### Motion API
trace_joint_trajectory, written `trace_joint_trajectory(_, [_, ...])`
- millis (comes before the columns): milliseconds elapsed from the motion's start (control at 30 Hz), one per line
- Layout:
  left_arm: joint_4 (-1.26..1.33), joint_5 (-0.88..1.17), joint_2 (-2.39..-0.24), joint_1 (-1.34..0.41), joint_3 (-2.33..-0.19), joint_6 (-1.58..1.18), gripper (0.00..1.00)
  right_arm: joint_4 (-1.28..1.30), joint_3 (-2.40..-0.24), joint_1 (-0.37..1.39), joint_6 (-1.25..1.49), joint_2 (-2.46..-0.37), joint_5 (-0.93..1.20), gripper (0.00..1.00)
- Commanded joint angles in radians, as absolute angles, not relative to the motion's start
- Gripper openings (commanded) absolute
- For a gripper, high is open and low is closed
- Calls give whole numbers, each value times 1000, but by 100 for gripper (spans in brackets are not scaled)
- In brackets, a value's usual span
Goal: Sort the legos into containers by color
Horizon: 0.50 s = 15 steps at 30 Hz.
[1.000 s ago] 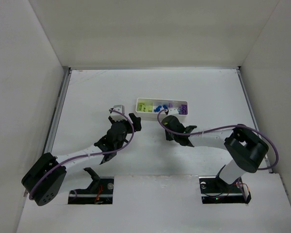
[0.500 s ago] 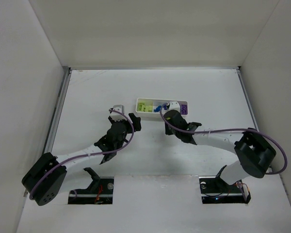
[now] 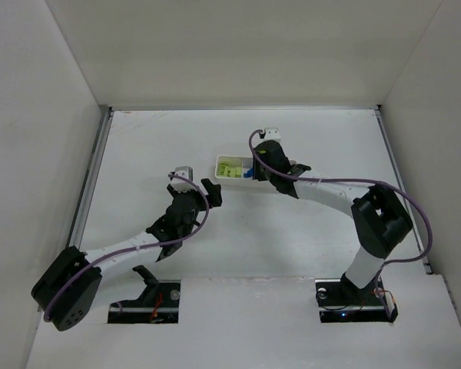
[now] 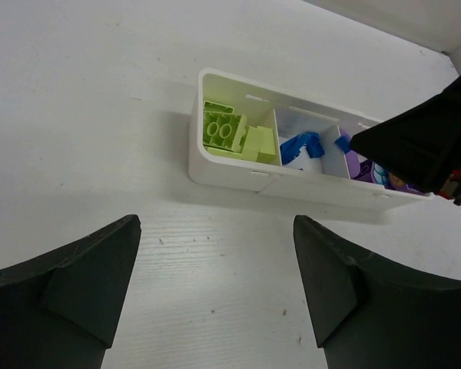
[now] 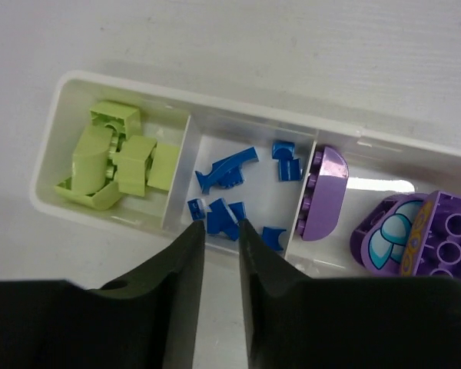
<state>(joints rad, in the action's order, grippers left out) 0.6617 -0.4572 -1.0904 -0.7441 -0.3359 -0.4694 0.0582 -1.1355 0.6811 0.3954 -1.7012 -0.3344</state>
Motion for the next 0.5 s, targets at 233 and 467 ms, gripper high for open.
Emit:
trace_joint_trajectory(233, [687, -497, -1065, -726, -324, -477, 100, -41, -1028, 677, 406, -1521, -379, 43])
trace_joint_trajectory(467, [646, -615, -1029, -714, -316, -469, 100, -172, -616, 694, 486, -1160, -553, 58])
